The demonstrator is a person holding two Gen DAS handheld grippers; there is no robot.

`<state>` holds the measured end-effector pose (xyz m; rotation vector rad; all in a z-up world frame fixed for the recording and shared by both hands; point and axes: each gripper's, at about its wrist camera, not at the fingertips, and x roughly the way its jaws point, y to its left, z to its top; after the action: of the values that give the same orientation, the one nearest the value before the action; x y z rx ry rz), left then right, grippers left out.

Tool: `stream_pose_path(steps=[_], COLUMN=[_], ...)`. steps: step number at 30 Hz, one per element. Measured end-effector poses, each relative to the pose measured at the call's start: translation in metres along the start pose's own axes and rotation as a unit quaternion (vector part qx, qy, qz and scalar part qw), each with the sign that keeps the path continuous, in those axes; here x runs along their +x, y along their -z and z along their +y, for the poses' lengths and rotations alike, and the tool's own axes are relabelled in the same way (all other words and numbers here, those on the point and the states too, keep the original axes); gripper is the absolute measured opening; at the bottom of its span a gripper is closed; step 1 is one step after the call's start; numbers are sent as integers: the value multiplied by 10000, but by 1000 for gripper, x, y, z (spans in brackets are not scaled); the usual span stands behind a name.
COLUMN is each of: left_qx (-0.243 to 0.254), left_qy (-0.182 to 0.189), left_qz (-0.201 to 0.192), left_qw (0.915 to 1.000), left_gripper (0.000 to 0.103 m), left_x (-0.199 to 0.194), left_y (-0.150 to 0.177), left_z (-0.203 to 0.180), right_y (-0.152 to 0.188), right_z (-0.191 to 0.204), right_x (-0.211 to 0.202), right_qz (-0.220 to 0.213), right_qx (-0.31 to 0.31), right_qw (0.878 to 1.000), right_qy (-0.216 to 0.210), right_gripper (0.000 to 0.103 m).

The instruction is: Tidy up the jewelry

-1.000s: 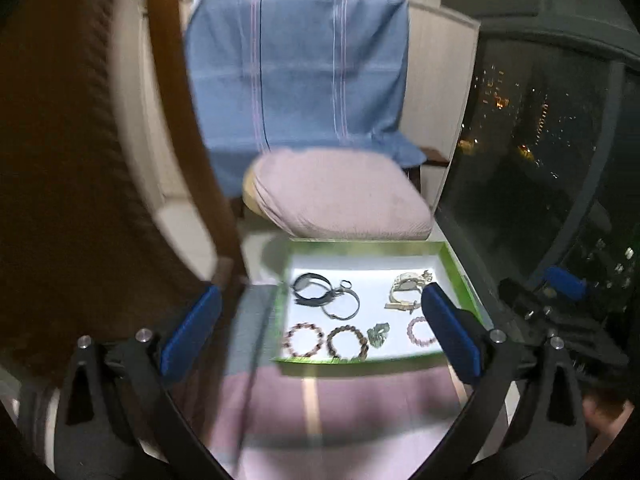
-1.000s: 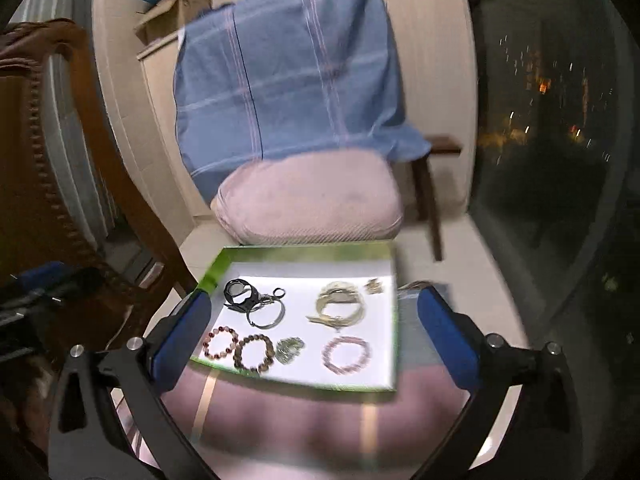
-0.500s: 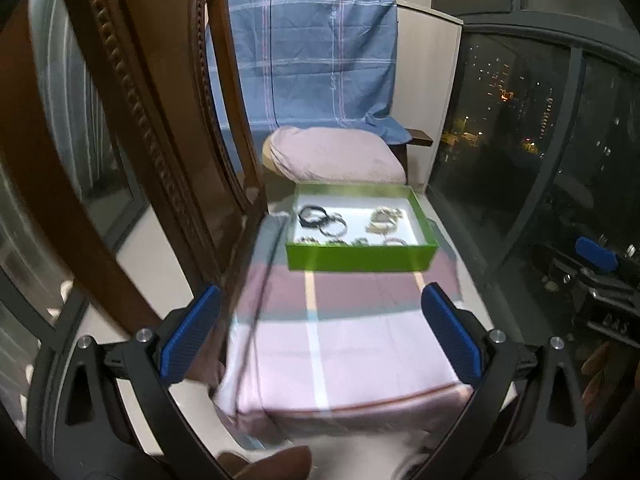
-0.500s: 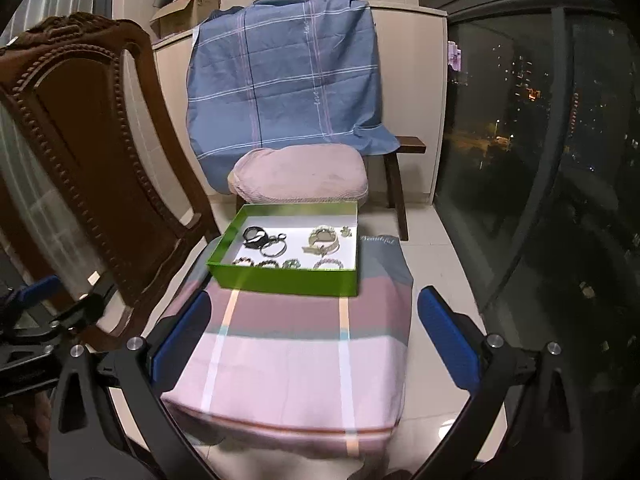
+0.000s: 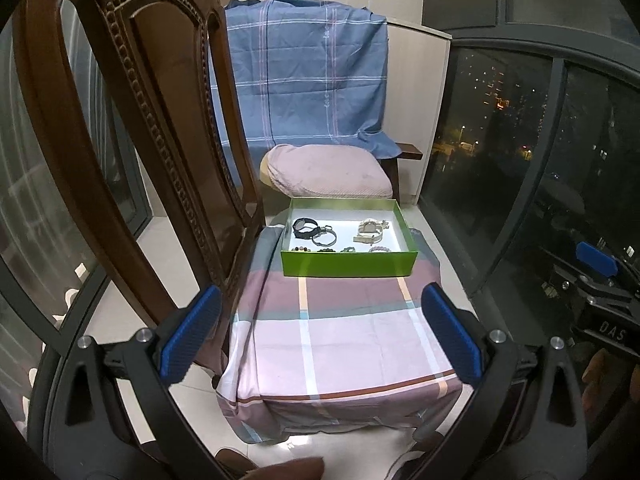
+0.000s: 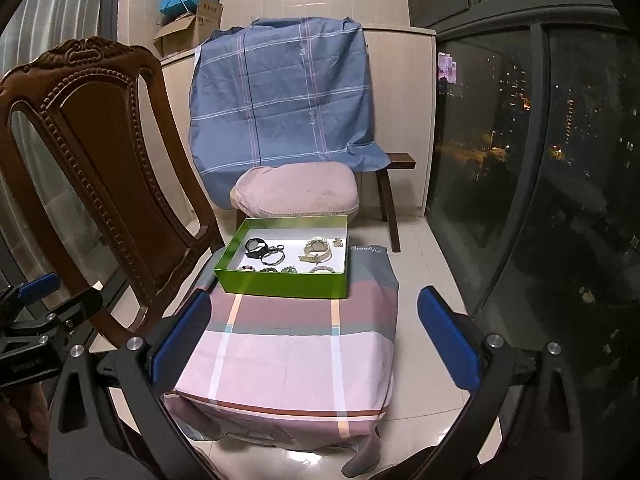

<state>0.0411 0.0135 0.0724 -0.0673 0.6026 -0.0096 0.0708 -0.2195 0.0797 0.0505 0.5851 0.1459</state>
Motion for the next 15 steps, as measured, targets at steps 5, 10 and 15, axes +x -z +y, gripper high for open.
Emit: stream_pose_path(steps=[5,10,15], left_qx=[26,59,55], left_qy=[-11,-20,-17], left_qz=[-41,-67,-88], left_qw=[10000,10000,9999], left_gripper=[99,99,99], left_x=[-4,-7,-8], left_y=[-2,-3,-4], left_z=[-2,-4,-4], right_y=[0,-1,-2], right_z=[2,0,-1], right_x=[-4,-6,-8], right_qz=[-27,-64,-75], right_qx=[-7,9,13], right_qw=[10000,10000,10000], right_qy=[-28,-21,-9], right_gripper=[100,100,100])
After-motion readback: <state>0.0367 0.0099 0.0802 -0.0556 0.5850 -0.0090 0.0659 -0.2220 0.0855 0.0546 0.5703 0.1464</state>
